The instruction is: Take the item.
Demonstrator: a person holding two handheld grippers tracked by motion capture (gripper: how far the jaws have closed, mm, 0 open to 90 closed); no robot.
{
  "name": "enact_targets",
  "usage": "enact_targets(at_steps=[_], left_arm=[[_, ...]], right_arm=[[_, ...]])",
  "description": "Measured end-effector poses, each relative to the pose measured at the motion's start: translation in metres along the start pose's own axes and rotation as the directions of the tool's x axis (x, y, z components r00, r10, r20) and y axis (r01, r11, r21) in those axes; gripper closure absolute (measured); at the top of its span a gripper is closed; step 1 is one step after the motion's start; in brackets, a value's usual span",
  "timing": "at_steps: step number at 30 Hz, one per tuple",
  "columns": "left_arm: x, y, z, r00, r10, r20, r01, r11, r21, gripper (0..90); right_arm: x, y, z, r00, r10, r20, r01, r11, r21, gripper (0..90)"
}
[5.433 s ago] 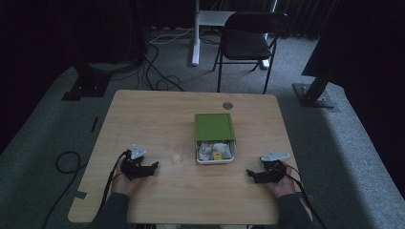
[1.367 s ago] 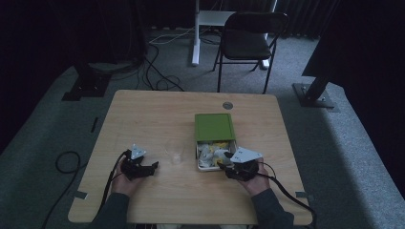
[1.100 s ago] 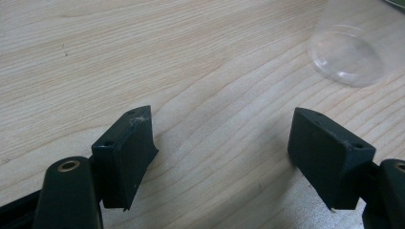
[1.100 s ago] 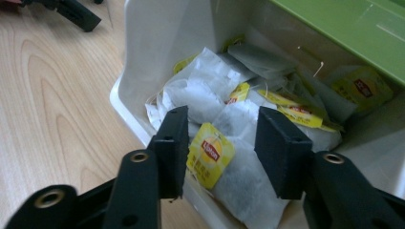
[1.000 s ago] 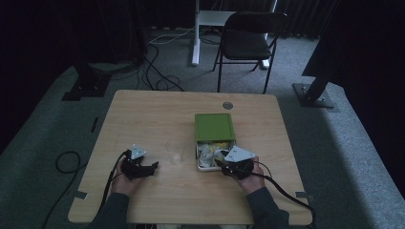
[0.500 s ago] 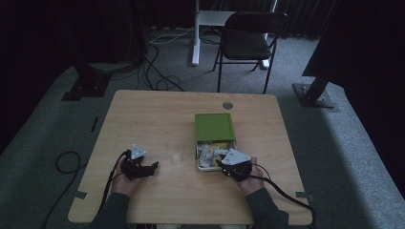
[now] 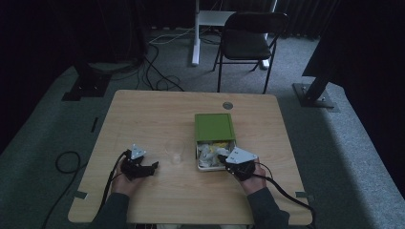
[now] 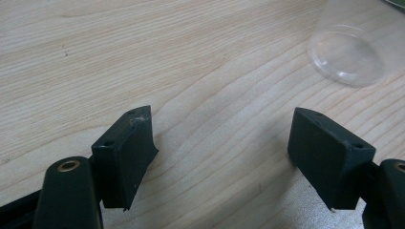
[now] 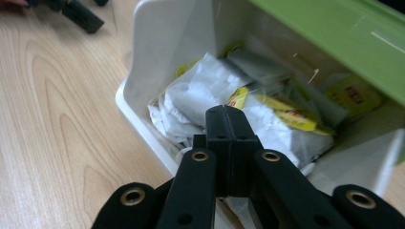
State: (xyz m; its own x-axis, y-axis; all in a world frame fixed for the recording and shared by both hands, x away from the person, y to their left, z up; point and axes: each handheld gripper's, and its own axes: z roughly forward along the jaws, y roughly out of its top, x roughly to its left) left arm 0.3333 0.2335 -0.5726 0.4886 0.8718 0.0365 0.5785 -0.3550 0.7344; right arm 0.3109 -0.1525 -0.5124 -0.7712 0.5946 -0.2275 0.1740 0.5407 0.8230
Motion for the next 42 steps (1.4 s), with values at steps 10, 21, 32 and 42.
enact_targets(at_steps=[10, 21, 32, 42], left_arm=[[0.0, 0.0, 0.0, 1.0, -0.001, 0.0, 0.001, 1.0, 0.0, 25.0], [0.0, 0.0, 0.0, 1.0, -0.001, -0.001, 0.001, 1.0, 0.0, 25.0], [0.0, 0.0, 0.0, 1.0, -0.001, -0.001, 0.001, 1.0, 0.0, 25.0], [0.0, 0.0, 0.0, 1.0, -0.001, -0.001, 0.001, 1.0, 0.0, 25.0]], right_arm=[[-0.005, 0.005, -0.015, 0.9998, 0.019, 0.005, -0.019, 0.999, -0.051, 90.0], [0.0, 0.021, -0.032, 0.9999, -0.008, 0.014, 0.009, 0.995, -0.095, 90.0], [0.001, 0.034, -0.046, 0.9997, -0.014, 0.019, 0.017, 0.99, -0.139, 90.0], [0.001, 0.043, -0.055, 1.0, -0.01, 0.002, 0.01, 0.984, -0.18, 90.0]])
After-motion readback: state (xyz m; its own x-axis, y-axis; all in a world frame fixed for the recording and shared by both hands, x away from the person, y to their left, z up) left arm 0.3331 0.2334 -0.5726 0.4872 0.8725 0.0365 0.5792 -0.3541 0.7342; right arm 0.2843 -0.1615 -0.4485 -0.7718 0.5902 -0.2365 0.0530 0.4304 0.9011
